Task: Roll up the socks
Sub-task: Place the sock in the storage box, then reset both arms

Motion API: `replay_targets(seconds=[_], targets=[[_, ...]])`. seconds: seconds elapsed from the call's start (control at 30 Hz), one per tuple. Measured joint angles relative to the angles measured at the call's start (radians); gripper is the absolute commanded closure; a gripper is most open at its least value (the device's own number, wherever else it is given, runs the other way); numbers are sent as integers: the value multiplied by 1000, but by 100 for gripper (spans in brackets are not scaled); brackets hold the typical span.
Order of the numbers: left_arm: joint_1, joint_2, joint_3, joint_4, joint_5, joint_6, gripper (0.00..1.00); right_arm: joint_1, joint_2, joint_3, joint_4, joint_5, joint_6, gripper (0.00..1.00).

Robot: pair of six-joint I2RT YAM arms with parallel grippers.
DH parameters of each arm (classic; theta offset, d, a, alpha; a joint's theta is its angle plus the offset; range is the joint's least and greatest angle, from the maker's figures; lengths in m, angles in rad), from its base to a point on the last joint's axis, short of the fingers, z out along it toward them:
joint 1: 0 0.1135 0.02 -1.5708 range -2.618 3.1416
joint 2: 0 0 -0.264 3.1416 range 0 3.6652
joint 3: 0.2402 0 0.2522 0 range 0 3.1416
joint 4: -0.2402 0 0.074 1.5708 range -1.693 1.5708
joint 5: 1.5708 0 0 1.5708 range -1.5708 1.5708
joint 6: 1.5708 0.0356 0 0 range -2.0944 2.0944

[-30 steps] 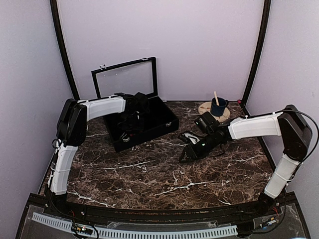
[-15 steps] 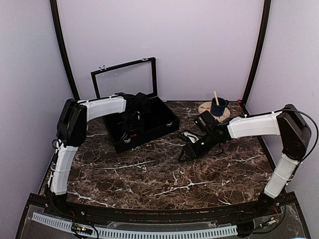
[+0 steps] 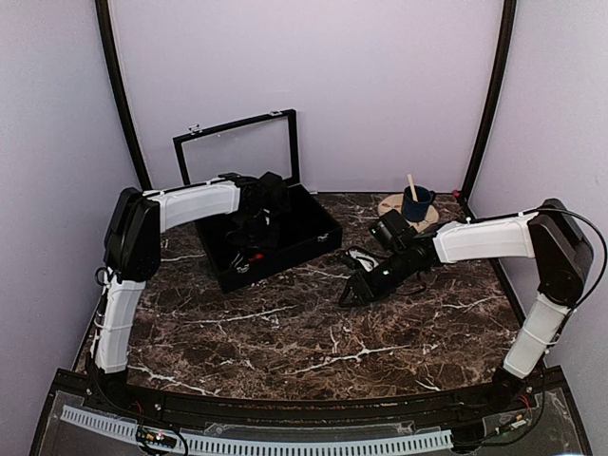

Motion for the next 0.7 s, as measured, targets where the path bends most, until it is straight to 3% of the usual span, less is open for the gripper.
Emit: replay_targets(seconds=[0.57, 0.7], targets=[[-29, -147, -9, 24, 19, 32, 62, 0, 15, 58, -35, 31, -2, 49], [-29, -286, -131, 89, -16, 46, 62, 0, 17, 82, -43, 68, -2, 49]])
